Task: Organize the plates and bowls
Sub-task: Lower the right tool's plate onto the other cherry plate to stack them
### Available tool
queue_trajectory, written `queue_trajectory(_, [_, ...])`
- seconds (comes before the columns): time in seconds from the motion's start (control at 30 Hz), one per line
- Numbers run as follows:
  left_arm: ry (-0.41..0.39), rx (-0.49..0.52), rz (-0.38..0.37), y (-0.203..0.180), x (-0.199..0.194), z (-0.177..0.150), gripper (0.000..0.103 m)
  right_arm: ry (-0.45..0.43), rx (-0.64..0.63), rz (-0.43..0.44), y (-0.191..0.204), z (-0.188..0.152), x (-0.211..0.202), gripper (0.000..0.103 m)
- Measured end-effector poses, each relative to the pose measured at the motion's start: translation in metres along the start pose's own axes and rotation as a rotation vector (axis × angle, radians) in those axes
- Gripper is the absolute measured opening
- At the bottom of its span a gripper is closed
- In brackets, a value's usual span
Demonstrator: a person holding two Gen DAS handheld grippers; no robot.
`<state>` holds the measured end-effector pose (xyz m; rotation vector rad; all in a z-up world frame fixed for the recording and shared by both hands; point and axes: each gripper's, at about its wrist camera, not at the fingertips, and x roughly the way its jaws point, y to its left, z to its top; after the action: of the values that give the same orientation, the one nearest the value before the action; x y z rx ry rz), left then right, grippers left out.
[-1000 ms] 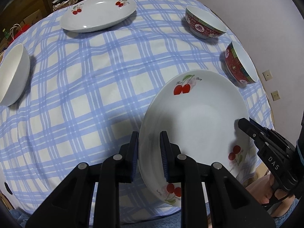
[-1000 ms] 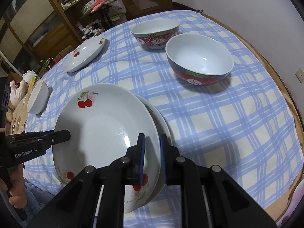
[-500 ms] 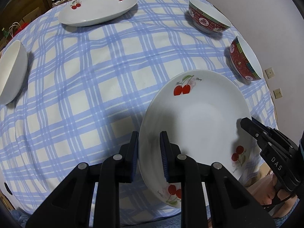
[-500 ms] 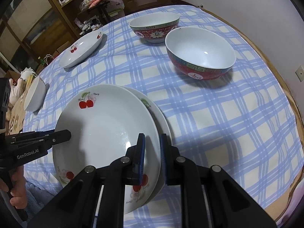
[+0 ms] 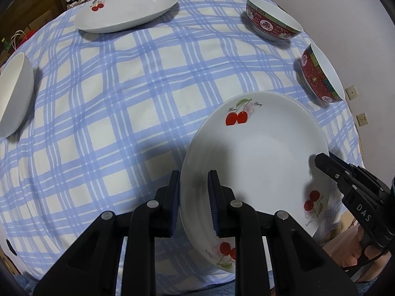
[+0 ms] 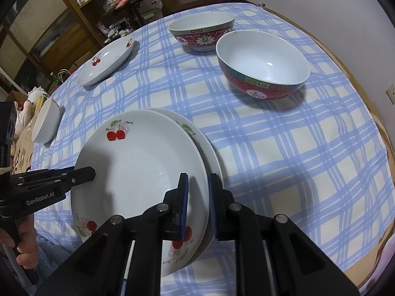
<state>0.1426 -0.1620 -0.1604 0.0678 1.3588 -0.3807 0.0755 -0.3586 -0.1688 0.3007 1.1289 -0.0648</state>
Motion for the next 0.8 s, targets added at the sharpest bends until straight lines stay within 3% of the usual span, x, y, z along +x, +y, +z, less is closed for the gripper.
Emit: queue_trajectory(0.8, [-0.017, 0.019, 0.017, -0.0017, 0.0004, 0.0000, 0.024, -0.010, 0.012, 0.000, -0.0011, 0.0002, -0.0024, 0.018])
